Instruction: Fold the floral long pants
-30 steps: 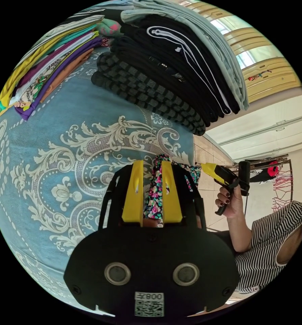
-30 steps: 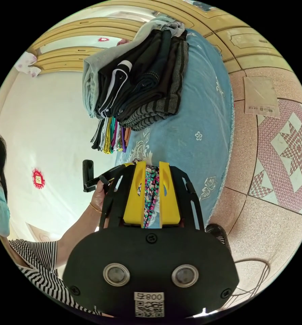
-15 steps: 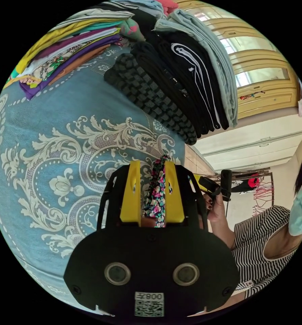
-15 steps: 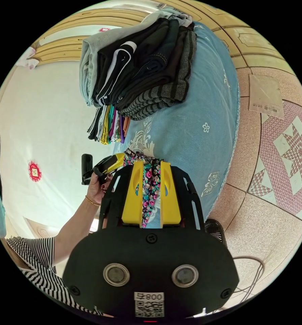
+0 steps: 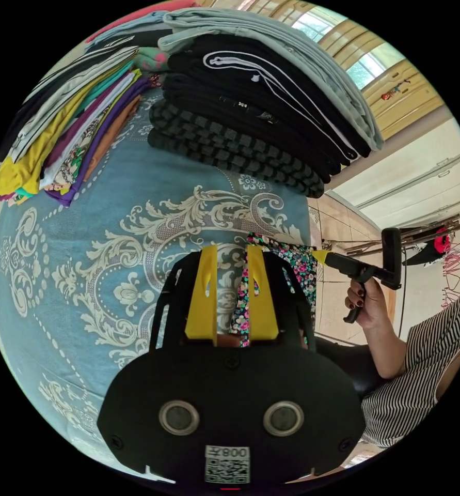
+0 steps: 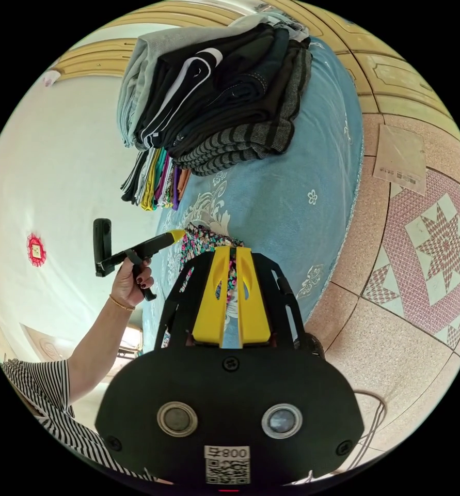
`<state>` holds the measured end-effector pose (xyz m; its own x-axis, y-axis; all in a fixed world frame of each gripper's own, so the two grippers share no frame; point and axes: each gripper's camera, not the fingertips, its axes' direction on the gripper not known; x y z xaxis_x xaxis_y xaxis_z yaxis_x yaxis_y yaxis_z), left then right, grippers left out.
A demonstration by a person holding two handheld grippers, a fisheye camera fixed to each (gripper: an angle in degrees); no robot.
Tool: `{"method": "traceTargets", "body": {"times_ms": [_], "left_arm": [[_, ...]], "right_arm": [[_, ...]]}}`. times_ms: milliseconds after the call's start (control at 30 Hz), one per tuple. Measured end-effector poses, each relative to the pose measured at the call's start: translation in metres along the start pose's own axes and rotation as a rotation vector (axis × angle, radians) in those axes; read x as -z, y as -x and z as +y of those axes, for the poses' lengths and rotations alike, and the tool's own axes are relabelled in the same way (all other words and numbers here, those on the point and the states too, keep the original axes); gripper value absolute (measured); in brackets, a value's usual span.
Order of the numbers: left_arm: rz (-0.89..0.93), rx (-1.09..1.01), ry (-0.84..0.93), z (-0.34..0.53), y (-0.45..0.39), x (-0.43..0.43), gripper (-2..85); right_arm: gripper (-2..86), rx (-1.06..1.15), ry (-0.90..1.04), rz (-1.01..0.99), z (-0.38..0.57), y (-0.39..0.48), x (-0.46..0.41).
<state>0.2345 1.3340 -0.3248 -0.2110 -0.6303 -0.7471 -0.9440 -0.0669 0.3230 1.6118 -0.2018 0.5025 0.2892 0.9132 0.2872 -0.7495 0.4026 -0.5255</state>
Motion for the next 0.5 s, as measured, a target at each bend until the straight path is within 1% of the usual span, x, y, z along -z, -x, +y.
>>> {"method": "traceTargets", "body": {"times_ms": [100, 167, 200, 233, 267, 300, 433, 500], "left_arm": [[0.051, 0.046, 0.003, -0.001, 0.003, 0.007, 8.8], [0.192, 0.147, -0.011, 0.0, 0.017, 0.01, 8.8], [0.221, 0.175, -0.032, 0.002, 0.021, 0.012, 8.7], [0.282, 0.216, -0.093, 0.006, 0.025, 0.016, 9.0], [0.345, 0.213, -0.144, 0.009, 0.024, 0.019, 9.4], [0.36, 0.201, -0.148, 0.008, 0.021, 0.02, 9.9], [0.235, 0.063, -0.023, -0.006, -0.021, 0.014, 12.5], [0.211, 0.015, 0.007, -0.013, -0.038, 0.012, 12.7]], "right_arm": [[2.4, -0.013, -0.002, -0.003, -0.001, -0.002, -0.006], [2.3, -0.027, -0.004, -0.021, -0.001, -0.005, -0.01], [2.3, -0.039, -0.006, -0.038, -0.002, -0.008, -0.013], [2.4, -0.047, -0.008, -0.05, -0.002, -0.011, -0.016], [2.5, -0.05, -0.009, -0.054, -0.002, -0.011, -0.017], [2.6, -0.053, -0.012, -0.059, -0.002, -0.013, -0.02], [4.1, -0.041, -0.028, -0.041, -0.002, -0.012, -0.028], [5.4, -0.037, -0.038, -0.027, -0.002, -0.012, -0.03]]}}
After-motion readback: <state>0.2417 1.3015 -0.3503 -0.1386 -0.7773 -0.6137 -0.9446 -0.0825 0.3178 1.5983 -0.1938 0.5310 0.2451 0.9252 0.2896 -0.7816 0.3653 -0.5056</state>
